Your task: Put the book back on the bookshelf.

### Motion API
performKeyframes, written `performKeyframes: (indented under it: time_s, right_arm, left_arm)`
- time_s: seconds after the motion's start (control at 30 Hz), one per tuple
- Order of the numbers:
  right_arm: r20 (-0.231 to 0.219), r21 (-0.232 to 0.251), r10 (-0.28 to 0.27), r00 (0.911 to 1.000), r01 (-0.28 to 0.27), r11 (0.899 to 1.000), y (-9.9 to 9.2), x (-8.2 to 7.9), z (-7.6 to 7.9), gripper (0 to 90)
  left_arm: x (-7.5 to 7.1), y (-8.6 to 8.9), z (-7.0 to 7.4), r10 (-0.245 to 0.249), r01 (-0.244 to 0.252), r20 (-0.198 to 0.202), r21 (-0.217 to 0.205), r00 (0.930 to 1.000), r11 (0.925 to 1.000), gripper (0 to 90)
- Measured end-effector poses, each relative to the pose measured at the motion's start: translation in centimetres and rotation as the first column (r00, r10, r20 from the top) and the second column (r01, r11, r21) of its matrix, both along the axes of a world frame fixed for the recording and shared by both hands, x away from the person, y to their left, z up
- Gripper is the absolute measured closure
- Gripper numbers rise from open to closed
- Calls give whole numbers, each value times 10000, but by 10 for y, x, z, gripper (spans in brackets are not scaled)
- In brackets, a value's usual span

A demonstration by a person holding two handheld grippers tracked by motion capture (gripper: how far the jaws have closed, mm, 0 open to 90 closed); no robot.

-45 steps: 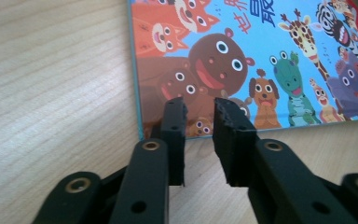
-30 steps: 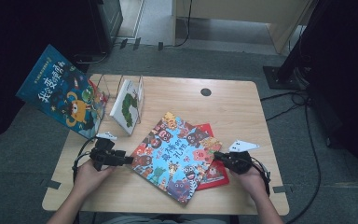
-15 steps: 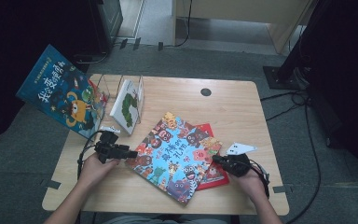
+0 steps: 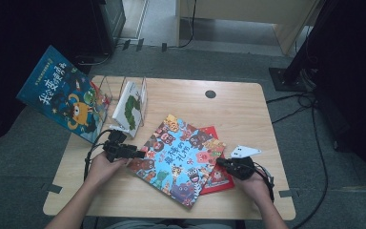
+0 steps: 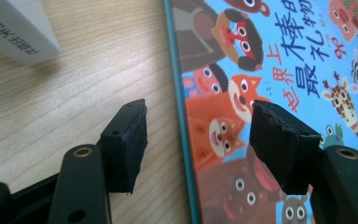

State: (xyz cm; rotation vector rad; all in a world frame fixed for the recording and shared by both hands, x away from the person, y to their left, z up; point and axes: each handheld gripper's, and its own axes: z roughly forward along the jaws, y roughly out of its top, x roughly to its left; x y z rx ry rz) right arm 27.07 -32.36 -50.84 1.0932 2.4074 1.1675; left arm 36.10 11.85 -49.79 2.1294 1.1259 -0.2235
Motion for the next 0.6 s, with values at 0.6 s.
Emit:
performKeyframes:
  time_s: [0.6]
  right_arm:
    - [117, -30, -45, 9999, 45, 10000, 13, 16, -1, 870]
  left_arm:
    - [4, -10, 0, 159, -159, -8, -6, 9999, 9999, 374]
